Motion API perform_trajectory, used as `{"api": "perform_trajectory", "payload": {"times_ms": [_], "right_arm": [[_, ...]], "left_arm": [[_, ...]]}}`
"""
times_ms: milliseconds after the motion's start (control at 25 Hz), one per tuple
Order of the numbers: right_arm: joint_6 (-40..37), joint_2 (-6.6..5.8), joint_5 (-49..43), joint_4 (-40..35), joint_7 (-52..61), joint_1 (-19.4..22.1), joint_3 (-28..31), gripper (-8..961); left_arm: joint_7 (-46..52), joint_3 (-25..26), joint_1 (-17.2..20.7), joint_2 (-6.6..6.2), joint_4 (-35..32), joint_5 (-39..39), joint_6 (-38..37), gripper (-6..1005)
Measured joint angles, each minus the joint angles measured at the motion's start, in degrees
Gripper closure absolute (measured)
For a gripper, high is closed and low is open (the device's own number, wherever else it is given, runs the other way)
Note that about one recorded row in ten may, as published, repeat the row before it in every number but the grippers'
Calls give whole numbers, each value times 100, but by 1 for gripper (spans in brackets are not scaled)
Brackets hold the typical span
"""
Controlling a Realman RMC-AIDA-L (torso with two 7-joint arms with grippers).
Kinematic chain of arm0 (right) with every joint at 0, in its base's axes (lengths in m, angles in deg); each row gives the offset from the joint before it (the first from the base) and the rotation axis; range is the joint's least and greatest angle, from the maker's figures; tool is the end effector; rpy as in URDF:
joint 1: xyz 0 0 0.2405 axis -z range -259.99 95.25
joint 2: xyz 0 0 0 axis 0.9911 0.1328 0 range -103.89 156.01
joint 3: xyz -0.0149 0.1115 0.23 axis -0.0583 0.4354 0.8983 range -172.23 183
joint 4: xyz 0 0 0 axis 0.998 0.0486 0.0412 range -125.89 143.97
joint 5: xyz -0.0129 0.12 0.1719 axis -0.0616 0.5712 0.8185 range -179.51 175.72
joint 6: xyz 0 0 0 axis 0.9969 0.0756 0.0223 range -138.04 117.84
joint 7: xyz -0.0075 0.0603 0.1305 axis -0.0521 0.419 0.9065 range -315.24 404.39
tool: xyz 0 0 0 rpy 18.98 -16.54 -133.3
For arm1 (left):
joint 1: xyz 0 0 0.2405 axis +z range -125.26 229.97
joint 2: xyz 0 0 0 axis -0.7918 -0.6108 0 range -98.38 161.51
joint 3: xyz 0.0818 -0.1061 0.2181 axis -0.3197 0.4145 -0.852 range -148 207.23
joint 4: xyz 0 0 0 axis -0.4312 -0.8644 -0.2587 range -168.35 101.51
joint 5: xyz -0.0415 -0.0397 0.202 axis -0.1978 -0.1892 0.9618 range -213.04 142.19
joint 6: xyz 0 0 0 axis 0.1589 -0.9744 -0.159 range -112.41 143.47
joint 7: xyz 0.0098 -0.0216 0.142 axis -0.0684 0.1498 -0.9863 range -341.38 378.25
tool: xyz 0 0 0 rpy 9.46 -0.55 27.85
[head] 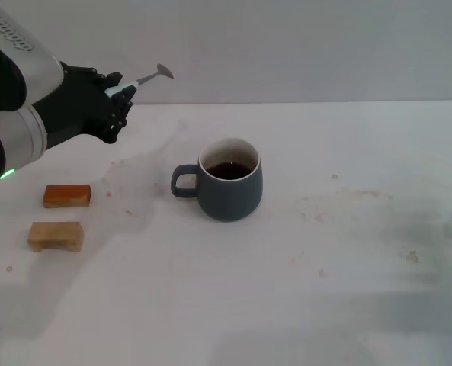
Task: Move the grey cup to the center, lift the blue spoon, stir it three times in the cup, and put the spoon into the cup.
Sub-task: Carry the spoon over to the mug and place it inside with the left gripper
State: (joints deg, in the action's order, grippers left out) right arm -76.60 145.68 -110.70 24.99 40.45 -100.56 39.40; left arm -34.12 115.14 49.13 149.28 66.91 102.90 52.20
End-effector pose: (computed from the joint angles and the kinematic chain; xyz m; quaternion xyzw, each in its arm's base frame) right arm 0.3501 0.2915 -0.0290 -0.6581 0.2691 0.2460 0.6588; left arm -0.1738 0.3365 0.0458 -0.8742 -0.0985 -0.0541 0.4724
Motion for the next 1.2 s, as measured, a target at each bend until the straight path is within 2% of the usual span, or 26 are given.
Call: {"api": "perform_trajectory", "payload": {"times_ms": [200,360,560,840,1200], "right_arm": [[1,0,0,5,0,20,0,955],[0,0,0,4,0,32,0,955],[-2,-1,0,-18,0,35,0,955],[-26,-15,5,-42,0,61,51,955],[-51,-28,18,-82,-3,76,68,955]], "left_arm": [[22,35,-59,11,60,-43,173,823],[20,282,-246,15,198,-101,908,823],[-7,366,-251,10,441,-114,1189,823],[-29,504,-230,11,942,-125,1946,823],[-33,474,-278,14,1061,-435,2291,823]]}}
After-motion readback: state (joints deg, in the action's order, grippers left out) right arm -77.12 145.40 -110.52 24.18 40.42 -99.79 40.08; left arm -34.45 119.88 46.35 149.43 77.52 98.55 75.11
